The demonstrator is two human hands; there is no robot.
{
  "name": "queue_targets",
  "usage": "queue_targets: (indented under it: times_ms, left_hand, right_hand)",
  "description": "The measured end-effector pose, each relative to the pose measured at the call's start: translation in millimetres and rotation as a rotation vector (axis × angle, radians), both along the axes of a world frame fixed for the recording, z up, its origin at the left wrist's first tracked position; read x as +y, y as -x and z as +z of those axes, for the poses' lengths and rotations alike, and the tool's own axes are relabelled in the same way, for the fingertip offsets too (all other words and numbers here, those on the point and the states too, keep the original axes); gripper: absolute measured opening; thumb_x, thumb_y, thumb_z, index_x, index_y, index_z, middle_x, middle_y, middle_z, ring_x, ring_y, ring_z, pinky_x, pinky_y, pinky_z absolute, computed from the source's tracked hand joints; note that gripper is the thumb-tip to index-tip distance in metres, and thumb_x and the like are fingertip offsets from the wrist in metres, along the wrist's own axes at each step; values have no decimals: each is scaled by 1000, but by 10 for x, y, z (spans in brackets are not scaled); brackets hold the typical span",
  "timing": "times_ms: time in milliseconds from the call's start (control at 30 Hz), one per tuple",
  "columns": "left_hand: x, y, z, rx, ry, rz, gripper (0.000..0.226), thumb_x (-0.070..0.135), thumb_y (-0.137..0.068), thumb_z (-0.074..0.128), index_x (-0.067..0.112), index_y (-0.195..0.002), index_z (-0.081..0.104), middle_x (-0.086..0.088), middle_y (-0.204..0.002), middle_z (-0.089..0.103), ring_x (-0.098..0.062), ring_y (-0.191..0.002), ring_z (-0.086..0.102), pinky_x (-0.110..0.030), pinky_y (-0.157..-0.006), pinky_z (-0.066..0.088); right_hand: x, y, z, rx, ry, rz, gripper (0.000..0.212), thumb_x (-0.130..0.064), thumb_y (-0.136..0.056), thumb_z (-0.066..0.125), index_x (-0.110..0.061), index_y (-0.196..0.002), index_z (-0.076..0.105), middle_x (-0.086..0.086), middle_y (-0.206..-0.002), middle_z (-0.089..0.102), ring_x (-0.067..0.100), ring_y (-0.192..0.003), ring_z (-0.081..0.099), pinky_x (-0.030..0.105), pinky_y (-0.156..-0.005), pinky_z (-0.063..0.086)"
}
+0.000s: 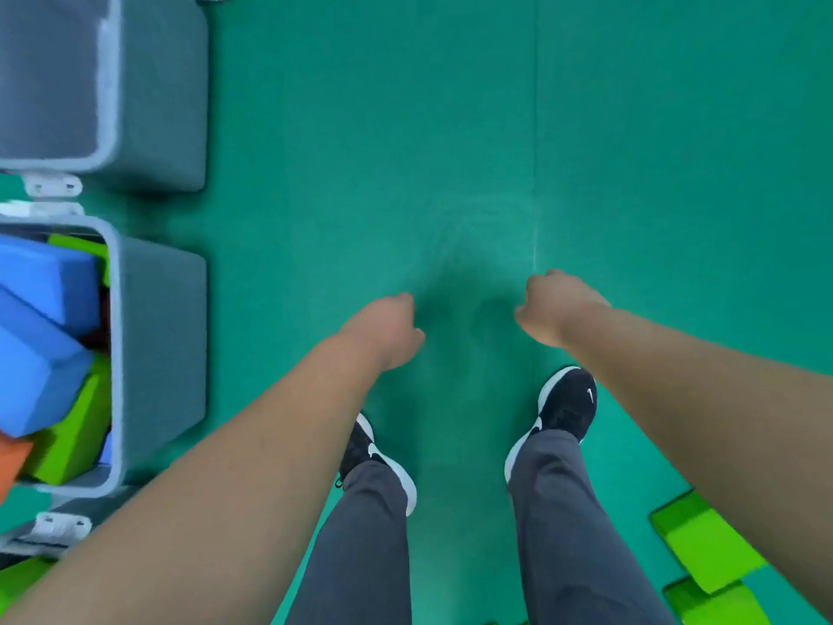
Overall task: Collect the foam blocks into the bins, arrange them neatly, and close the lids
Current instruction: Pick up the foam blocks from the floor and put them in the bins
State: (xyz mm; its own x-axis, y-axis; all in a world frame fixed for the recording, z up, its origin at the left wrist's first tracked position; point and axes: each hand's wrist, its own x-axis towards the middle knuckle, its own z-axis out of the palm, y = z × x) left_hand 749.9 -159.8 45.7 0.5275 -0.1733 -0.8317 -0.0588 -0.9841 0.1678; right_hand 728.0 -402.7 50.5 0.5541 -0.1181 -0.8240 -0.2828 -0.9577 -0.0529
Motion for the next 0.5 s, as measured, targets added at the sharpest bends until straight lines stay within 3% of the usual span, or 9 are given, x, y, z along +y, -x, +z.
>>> queue_targets:
  times_ms: [300, 400, 500]
  left_hand:
    - [-1882, 16, -49, 122, -134, -333, 44, 28, -99, 51, 15, -140, 54, -13, -137, 62, -33, -126, 58, -36, -99, 49]
    - [-2549, 12, -106, 111, -180, -492, 42, 32, -100, 51, 14, -138, 56, -14, -136, 62, -34, -124, 59, -36, -98, 50]
    - [-3297, 59, -117, 107, -204, -692, 43, 35, -101, 51, 11, -136, 58, -17, -135, 64, -36, -124, 60, -34, -97, 50]
  right_hand:
    - [-2020, 889, -90, 107, 21, -309, 39, -36, -99, 52, -13, -129, 63, 12, -134, 63, 35, -122, 61, 41, -98, 50]
    - [-2680, 1300, -165, 113, 13, -440, 38, -35, -97, 51, -11, -122, 65, 15, -131, 66, 36, -119, 63, 41, -97, 53]
    - [-3258, 1810, -141, 95, 20, -587, 30, -32, -98, 50, -9, -111, 66, 17, -125, 68, 37, -114, 65, 36, -86, 51]
